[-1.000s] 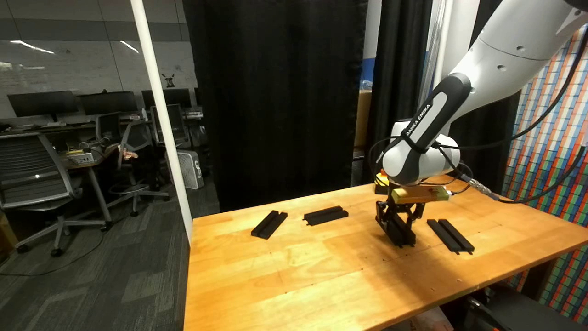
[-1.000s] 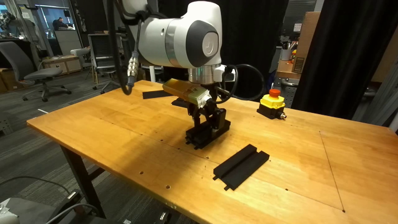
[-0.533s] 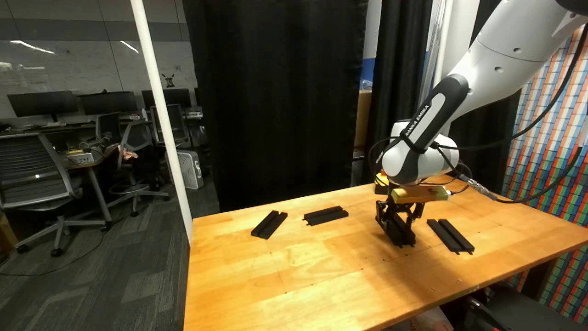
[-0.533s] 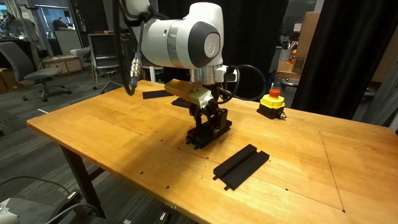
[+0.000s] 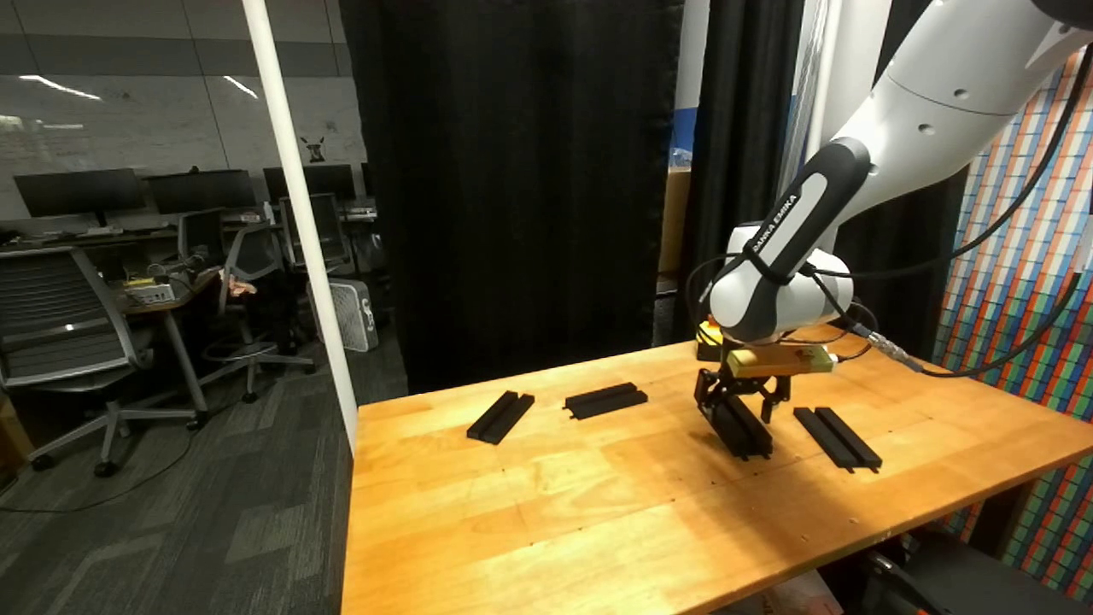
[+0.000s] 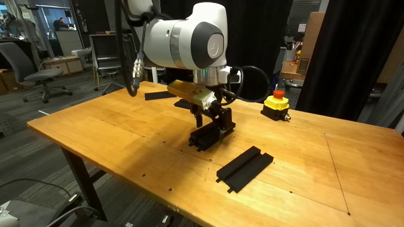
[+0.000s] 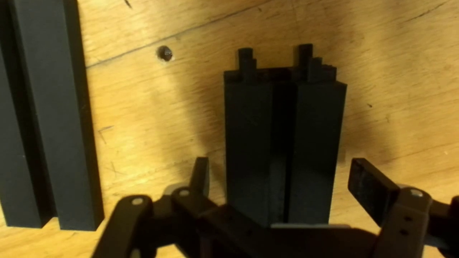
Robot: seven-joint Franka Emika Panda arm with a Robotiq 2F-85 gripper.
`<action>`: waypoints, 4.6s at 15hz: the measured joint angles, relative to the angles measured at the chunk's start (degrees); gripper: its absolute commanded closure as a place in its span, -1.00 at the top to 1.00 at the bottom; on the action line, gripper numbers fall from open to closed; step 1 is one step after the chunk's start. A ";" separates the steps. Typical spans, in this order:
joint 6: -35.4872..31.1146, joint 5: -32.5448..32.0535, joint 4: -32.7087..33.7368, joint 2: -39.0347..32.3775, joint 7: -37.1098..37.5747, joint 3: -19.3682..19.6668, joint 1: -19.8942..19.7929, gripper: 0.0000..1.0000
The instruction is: Stack up the black objects on the table.
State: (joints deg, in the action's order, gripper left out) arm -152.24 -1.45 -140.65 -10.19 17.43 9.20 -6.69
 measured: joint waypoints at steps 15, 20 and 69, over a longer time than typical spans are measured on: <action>1.68 -9.13 -10.31 15.88 12.17 1.62 -5.01 1.00; 2.53 -9.58 -14.50 19.06 7.08 2.38 -8.77 1.00; 1.12 -5.45 -9.48 11.54 4.07 3.95 -4.58 -0.09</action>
State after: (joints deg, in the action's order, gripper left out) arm -151.12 -6.90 -150.13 1.35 21.49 13.15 -11.27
